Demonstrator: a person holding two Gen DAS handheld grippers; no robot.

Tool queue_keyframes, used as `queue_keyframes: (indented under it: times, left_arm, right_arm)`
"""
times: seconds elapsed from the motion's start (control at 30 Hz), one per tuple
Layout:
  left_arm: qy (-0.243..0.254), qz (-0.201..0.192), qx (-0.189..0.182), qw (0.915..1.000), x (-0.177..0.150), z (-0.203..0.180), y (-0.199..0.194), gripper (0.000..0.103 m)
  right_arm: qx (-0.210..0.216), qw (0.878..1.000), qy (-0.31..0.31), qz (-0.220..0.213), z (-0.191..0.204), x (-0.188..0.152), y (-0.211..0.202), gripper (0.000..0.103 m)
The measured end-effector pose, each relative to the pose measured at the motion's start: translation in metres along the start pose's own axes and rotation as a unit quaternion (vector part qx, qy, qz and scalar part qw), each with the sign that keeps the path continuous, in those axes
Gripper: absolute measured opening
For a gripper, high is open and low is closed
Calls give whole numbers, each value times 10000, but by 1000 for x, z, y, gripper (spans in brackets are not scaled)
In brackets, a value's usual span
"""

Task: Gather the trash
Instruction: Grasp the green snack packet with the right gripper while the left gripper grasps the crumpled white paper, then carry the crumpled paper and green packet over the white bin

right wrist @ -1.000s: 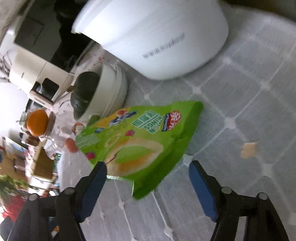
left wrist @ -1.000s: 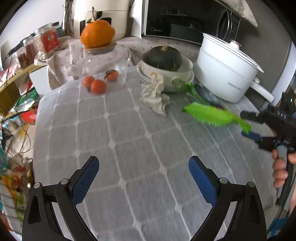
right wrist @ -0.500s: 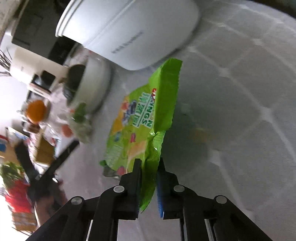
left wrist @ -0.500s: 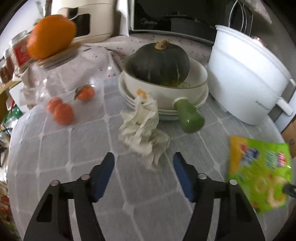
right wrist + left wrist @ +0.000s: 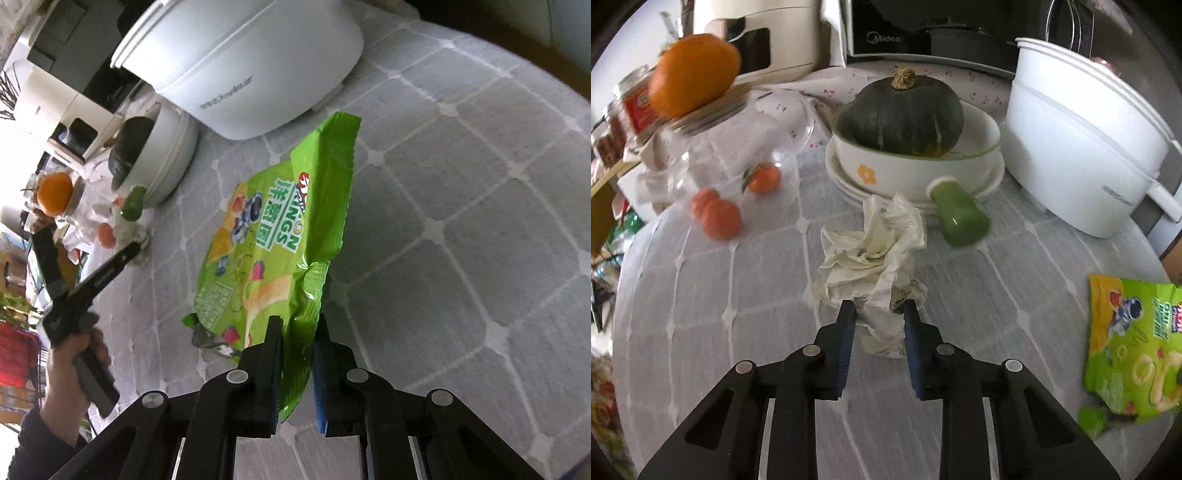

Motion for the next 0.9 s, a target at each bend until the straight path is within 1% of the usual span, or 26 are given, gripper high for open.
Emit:
queue_keyframes:
  times: [0.07, 0.2, 0.33, 0.47, 0.7, 0.8, 0.9]
  left_arm:
    - [-35, 27, -104, 9999, -10, -4, -16, 26]
    - [62, 10, -226, 9997, -26, -19, -51, 26]
    - [118, -35, -407, 9991, -42, -41, -87, 26]
    - [168, -89, -630, 9978, -51, -65, -112, 26]
    - [401, -147, -1138, 9926, -74, -130, -153, 26]
    - [570, -164, -1363, 9889, -86, -160, -166, 26]
    - [753, -172, -1563, 9847, -95, -188, -178, 26]
  right_arm:
    - [-23, 10000, 31, -37, 0, -2, -7, 12]
    - [-10, 9999, 80, -146, 1, -12, -31, 12]
    - [-151, 9992, -54, -357, -1, -32, -66, 12]
    - [-195, 9985, -39, -509, -11, -52, -96, 12]
    - [-327, 9961, 77, -811, -43, -83, -143, 12]
    - [-405, 9949, 149, -910, -57, -91, -157, 12]
    - [-391, 9936, 298, -1021, -75, -98, -173, 12]
Point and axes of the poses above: each gripper's, at about its wrist camera, not at the fingertips, and y roughly the way its jaws point, z to its left, x to its top, the point moved 5 cm from there along y, roughly the way its jaws point, and after that the axes turned 9 degrees about y, right-handed, at the moved point
